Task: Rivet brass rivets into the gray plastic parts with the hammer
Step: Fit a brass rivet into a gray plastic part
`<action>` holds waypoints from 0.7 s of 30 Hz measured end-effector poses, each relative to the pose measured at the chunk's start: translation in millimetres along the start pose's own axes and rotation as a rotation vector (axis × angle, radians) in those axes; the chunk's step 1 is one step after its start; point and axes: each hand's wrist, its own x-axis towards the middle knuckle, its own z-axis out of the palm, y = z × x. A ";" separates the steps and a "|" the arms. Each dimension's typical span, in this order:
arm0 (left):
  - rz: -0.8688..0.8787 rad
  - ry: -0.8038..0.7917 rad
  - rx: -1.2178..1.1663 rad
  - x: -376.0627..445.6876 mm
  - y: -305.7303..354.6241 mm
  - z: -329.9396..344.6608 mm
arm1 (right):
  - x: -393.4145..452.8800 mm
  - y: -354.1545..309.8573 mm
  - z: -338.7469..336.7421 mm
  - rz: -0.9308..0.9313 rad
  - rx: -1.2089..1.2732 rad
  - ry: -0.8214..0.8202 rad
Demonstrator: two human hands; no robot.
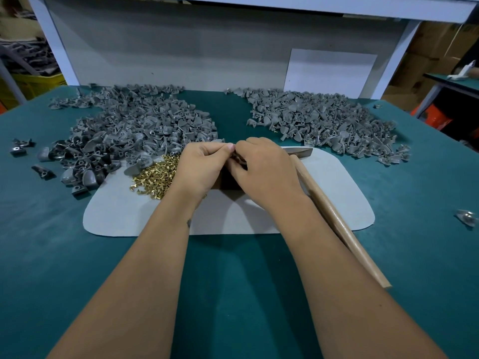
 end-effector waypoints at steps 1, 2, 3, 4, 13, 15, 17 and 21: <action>-0.005 0.001 0.001 0.0 -0.2 0.2 | 0.3 0.4 0.1 0.014 0.023 0.001; -0.012 0.005 0.007 0.3 -0.6 0.5 | 0.8 0.6 0.3 0.028 0.044 0.000; -0.018 0.011 0.015 0.8 -0.9 0.8 | 1.4 0.8 0.6 0.038 0.063 -0.001; -0.022 0.015 0.024 1.2 -1.1 0.9 | 1.9 0.8 0.8 0.045 0.079 -0.002; -0.050 0.014 0.012 1.9 -3.8 0.8 | 3.1 1.8 6.3 0.052 0.097 0.041; -0.041 0.027 0.032 1.6 -4.1 1.9 | 2.0 3.3 8.9 0.070 0.101 0.056; -0.026 0.075 0.040 2.1 -2.8 4.3 | 0.1 4.5 10.5 0.114 0.143 0.080; -0.021 0.143 -0.063 2.2 7.0 10.9 | -2.0 1.1 3.1 0.238 0.298 0.168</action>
